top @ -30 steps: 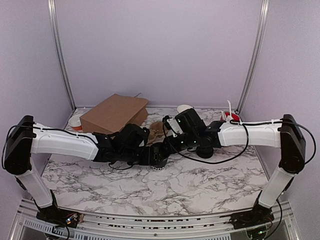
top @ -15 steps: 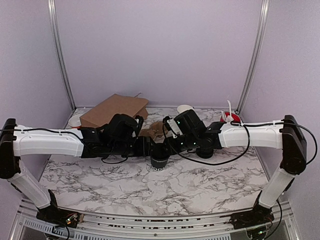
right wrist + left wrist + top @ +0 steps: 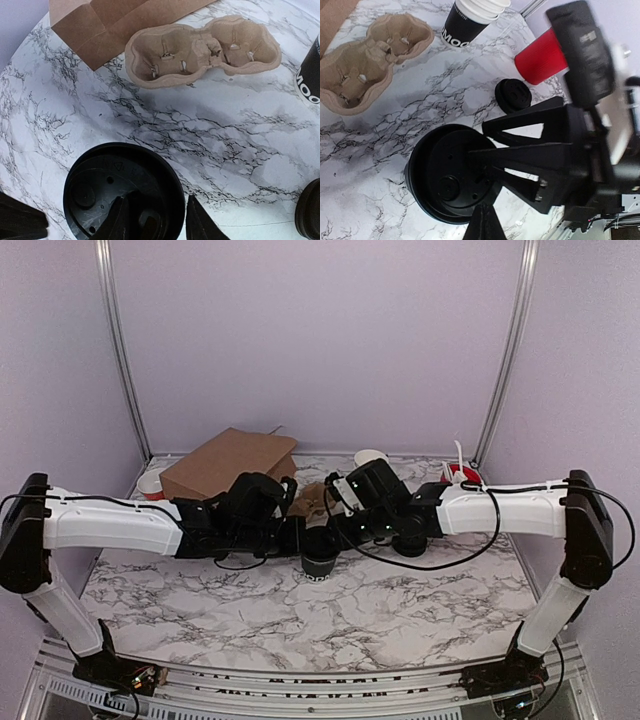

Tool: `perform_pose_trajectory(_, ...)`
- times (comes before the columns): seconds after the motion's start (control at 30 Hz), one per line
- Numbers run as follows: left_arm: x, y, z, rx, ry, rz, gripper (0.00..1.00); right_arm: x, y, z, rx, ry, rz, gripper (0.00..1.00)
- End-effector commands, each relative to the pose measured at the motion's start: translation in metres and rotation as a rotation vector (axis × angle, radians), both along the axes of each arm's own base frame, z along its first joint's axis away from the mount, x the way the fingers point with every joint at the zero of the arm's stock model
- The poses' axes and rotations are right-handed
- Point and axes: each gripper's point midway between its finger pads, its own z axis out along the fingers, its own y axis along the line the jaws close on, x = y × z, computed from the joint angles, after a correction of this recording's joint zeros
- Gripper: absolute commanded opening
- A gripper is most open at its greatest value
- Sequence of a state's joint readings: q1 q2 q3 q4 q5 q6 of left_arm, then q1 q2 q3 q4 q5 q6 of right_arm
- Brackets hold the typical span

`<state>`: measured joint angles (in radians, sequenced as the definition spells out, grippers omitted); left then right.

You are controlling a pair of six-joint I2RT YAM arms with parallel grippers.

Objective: Pack the takeout coffee

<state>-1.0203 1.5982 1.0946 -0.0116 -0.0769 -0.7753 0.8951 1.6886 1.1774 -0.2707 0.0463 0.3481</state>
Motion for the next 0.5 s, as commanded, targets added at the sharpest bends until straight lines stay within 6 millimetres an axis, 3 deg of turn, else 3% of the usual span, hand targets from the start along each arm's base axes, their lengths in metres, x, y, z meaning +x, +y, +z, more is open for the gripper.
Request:
perform_pose_trajectory(0.0, -0.01, -0.004, -0.064, 0.048, 0.102, -0.021, 0.0, -0.011, -0.006, -0.021, -0.092, 0.054, -0.006, 0.37)
perform_pose_trajectory(0.1, -0.018, 0.006, -0.09, 0.077, 0.157, -0.002, 0.0, -0.012, -0.006, -0.021, -0.095, 0.055, -0.003, 0.37)
perform_pose_trajectory(0.23, -0.021, 0.02, -0.085, 0.079, 0.144, 0.022, 0.0, -0.012, -0.006, -0.019, -0.093, 0.051, -0.002, 0.37)
perform_pose_trajectory(0.33, -0.016, 0.018, -0.057, 0.061, 0.089, 0.015, 0.0, -0.01, -0.006, -0.019, -0.096, 0.047, -0.007, 0.37)
perform_pose_trajectory(0.47, -0.008, 0.009, -0.004, 0.006, 0.002, -0.004, 0.0, -0.01, -0.007, -0.021, -0.105, 0.046, -0.01, 0.37)
